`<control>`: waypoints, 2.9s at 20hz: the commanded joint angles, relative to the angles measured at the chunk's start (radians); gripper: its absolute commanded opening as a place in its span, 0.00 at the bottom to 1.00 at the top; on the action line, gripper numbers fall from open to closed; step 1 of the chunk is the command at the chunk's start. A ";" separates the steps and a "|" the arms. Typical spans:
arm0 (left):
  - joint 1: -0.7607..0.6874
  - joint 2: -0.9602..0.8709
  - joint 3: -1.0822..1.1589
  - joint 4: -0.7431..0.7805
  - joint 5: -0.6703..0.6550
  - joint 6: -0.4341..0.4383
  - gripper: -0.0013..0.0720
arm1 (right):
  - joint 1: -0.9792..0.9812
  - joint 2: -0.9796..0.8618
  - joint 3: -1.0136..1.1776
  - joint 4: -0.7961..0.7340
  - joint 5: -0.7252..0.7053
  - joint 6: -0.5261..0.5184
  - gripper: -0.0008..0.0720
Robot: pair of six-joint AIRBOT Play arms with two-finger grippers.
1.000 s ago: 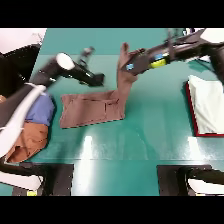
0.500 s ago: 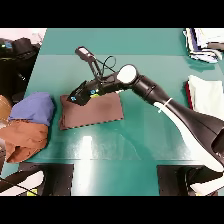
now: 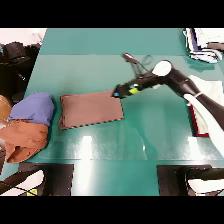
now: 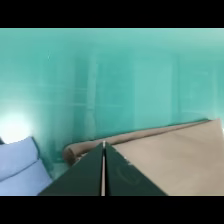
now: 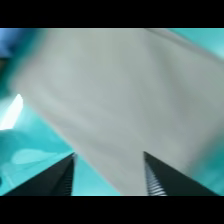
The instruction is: Fold the shirts.
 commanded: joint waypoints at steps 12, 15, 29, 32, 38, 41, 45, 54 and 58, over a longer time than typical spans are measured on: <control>-0.001 -0.013 -0.017 -0.051 0.002 0.002 0.06 | 0.074 -0.391 0.162 0.286 0.090 0.053 0.68; -0.018 -0.013 -0.034 -0.051 -0.006 0.001 0.06 | 0.106 -0.431 0.268 0.276 0.083 0.033 0.26; -0.424 -0.013 -0.058 -0.052 0.171 -0.028 0.06 | -0.618 -0.084 0.421 0.040 0.097 0.066 0.03; -0.463 -0.013 -0.058 -0.052 0.196 -0.029 0.06 | -0.826 -0.059 0.421 0.044 0.096 0.066 0.03; -0.490 -0.013 -0.058 -0.055 0.268 -0.033 0.06 | -1.027 -0.060 0.420 0.048 0.094 0.066 0.03; -0.490 -0.013 -0.058 -0.055 0.269 -0.033 0.06 | -1.035 -0.059 0.455 0.050 0.092 0.066 0.03; -0.490 -0.013 -0.058 -0.055 0.267 -0.032 0.06 | -1.034 -0.030 0.601 0.045 0.174 0.076 0.03; -0.490 -0.013 -0.058 -0.055 0.260 -0.024 0.06 | -1.088 0.265 0.302 -0.225 0.304 0.145 0.03; -0.490 -0.013 -0.058 -0.055 0.259 -0.024 0.06 | -1.155 0.424 0.034 -0.308 0.361 0.145 0.03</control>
